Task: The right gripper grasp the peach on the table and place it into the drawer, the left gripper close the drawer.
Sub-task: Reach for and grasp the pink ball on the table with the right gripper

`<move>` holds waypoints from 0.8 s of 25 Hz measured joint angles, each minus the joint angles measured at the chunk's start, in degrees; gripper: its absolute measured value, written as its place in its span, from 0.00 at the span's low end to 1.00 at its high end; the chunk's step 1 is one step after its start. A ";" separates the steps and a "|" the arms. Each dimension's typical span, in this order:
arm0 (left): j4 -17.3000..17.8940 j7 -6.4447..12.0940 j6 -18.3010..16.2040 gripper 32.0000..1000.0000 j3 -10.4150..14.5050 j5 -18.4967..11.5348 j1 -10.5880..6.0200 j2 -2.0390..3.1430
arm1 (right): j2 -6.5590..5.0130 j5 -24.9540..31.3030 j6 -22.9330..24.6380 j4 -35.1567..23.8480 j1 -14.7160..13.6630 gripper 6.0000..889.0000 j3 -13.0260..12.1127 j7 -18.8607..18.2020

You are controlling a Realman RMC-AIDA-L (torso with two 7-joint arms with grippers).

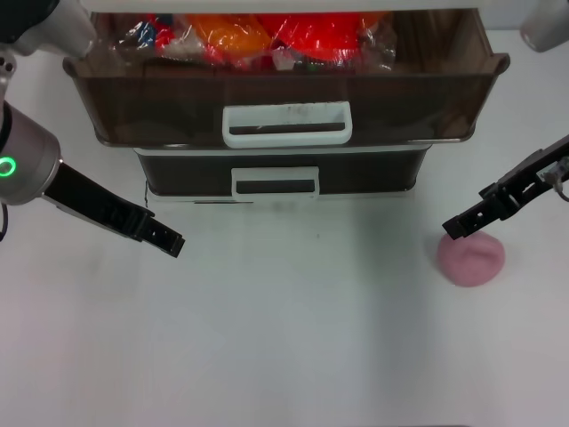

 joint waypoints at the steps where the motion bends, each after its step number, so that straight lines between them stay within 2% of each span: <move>1: 0.00 0.00 0.00 0.81 0.00 0.00 0.01 0.00 | 0.00 0.00 0.00 0.00 0.01 0.96 -0.03 0.00; 20: -0.08 0.00 0.09 0.81 0.09 0.00 0.04 0.00 | 0.00 0.00 0.00 0.00 0.07 0.95 -0.30 0.04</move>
